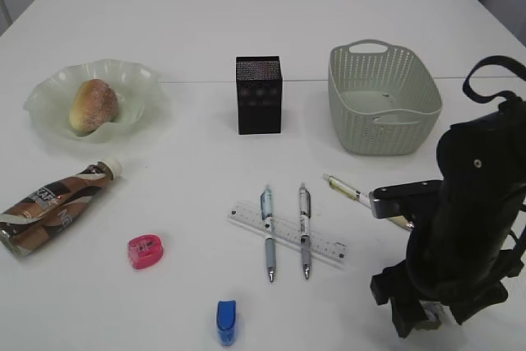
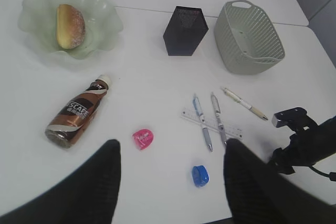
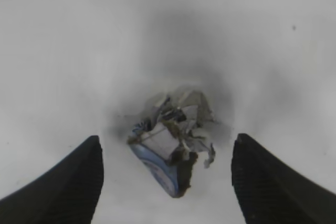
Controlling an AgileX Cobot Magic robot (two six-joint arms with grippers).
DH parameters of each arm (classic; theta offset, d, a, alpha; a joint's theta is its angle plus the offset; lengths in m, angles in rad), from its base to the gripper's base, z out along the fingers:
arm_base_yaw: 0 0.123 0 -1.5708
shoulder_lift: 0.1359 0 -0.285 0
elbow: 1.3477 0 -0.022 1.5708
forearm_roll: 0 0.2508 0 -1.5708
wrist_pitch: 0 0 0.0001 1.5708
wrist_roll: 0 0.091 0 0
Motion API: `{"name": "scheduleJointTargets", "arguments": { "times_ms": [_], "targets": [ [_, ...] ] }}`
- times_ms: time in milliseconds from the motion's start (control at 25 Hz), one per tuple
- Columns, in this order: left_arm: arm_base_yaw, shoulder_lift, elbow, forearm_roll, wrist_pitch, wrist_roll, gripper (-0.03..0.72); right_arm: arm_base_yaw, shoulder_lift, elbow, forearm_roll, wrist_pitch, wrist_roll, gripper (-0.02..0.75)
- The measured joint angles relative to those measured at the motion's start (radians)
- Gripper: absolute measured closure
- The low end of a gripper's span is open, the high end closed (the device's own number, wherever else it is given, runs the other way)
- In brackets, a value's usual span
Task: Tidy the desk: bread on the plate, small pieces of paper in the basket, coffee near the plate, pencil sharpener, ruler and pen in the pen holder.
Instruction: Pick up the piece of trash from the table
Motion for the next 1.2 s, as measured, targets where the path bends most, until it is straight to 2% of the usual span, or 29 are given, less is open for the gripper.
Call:
{"name": "scheduleJointTargets", "arguments": {
  "times_ms": [320, 1200],
  "targets": [
    [0.000, -0.011, 0.000, 0.000, 0.000, 0.000, 0.239, 0.000, 0.007, 0.000, 0.000, -0.036, 0.000, 0.178],
    [0.000, -0.011, 0.000, 0.000, 0.000, 0.000, 0.244, 0.000, 0.008, 0.000, 0.001, -0.005, 0.000, 0.178]
  ]
}}
